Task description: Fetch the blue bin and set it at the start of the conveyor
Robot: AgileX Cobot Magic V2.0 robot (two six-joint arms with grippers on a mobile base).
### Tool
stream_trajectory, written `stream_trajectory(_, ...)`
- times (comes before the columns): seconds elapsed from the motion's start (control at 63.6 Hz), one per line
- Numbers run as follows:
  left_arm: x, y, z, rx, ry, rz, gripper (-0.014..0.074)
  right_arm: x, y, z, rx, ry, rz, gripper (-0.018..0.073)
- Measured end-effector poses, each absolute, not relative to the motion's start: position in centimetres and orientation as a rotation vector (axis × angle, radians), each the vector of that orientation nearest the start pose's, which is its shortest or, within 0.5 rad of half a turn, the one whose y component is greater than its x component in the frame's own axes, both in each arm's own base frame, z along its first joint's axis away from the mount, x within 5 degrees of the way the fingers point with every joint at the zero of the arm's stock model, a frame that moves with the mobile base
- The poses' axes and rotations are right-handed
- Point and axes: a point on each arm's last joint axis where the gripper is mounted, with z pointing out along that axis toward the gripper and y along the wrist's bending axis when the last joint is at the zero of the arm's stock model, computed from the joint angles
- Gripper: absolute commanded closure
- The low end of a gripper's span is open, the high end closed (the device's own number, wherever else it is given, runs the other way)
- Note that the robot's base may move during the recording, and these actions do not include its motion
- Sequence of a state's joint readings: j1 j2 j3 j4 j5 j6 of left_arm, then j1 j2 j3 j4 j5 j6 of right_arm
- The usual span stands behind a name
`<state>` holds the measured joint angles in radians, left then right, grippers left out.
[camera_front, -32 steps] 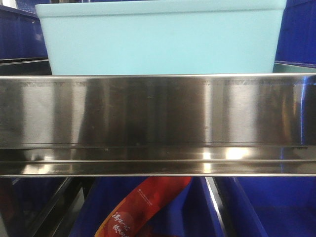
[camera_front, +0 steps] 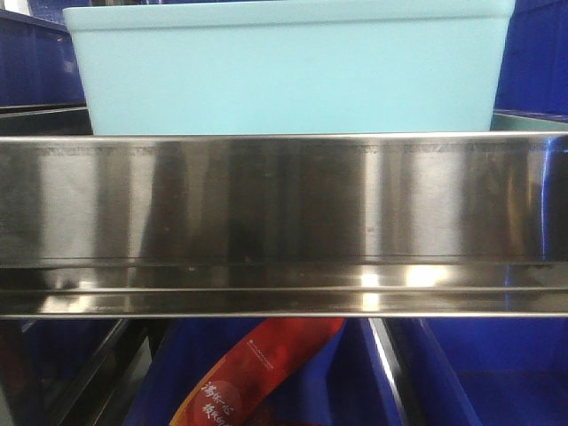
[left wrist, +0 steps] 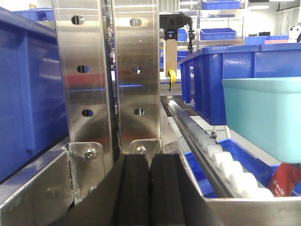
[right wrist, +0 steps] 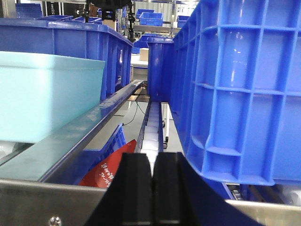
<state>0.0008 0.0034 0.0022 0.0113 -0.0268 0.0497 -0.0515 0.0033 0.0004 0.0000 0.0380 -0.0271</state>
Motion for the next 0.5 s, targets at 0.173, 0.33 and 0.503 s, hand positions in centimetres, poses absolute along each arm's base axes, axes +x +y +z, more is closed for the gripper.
stream_trajectory(0.173, 5.63, 0.0, 21.47, 0.044, 1.462, 0.05, 0.0707, 5.66, -0.29, 20.94, 0.019, 1.526, -0.063, 0.0725)
stream_trajectory(0.33, 5.63, 0.0, 21.47, 0.044, 1.462, 0.05, 0.0707, 5.66, -0.29, 20.94, 0.019, 1.526, -0.063, 0.0725)
stream_trajectory(0.503, 5.63, 0.0, 21.49, 0.044, 1.46, 0.05, 0.0707, 5.66, -0.29, 21.05, 0.019, 1.513, -0.063, 0.0725)
